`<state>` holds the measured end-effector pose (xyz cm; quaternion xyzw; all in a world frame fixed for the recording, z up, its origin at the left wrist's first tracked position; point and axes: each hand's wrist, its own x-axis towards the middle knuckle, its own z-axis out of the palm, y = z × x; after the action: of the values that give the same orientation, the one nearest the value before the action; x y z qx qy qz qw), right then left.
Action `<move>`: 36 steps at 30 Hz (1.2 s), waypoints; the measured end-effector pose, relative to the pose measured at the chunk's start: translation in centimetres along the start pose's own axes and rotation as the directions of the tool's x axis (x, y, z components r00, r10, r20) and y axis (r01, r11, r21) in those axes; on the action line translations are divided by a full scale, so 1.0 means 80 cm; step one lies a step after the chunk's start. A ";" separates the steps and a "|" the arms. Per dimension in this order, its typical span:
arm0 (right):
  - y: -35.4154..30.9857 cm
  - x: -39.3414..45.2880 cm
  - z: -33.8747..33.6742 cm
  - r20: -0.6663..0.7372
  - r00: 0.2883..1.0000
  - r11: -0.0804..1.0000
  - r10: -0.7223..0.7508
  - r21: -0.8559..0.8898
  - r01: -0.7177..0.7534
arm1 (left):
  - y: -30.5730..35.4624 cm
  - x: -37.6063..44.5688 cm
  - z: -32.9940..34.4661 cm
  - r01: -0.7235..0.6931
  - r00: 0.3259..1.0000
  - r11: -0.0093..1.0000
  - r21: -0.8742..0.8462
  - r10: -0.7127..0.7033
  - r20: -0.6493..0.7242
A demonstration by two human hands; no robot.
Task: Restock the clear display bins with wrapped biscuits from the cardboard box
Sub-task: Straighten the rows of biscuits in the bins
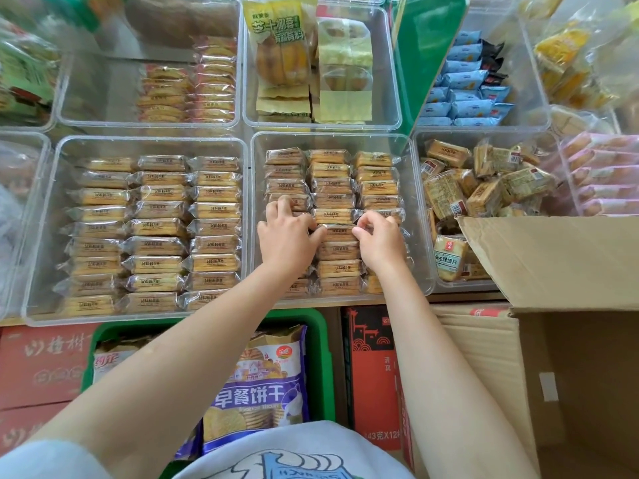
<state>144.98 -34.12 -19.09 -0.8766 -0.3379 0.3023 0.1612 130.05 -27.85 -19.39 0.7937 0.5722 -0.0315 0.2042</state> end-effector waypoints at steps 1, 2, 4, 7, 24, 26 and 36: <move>0.000 -0.001 0.000 -0.008 1.000 1.000 0.002 0.013 -0.002 | 0.000 0.000 -0.001 -0.002 1.000 1.000 0.010 0.002 0.010; 0.001 -0.002 0.001 -0.014 1.000 0.999 0.004 0.037 -0.003 | 0.000 0.000 -0.002 -0.004 1.000 1.000 0.017 0.004 0.017; 0.000 -0.002 0.000 -0.021 1.000 0.994 -0.002 0.106 0.004 | 0.001 0.001 -0.003 0.000 1.000 1.000 0.012 0.000 0.031; -0.003 -0.003 -0.003 -0.014 1.000 0.985 -0.012 0.169 0.015 | 0.003 0.002 -0.006 0.019 0.999 0.999 -0.032 -0.018 0.044; -0.019 0.001 -0.020 -0.139 0.986 0.995 -0.093 -0.048 0.087 | -0.013 0.013 -0.014 -0.100 0.993 0.993 -0.059 0.096 -0.075; -0.027 0.008 -0.022 -0.105 0.984 0.988 -0.143 -0.066 0.137 | -0.012 0.018 -0.017 -0.133 0.987 0.989 -0.057 0.128 -0.093; -0.033 0.021 -0.011 -0.068 0.995 0.982 -0.073 -0.180 0.059 | -0.010 0.023 -0.011 -0.138 0.990 0.990 0.003 0.138 -0.037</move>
<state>145.20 -31.13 -17.83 -0.8865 -0.3861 0.2327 0.1046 129.78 -25.64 -19.36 0.8320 0.5195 -0.0025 0.1949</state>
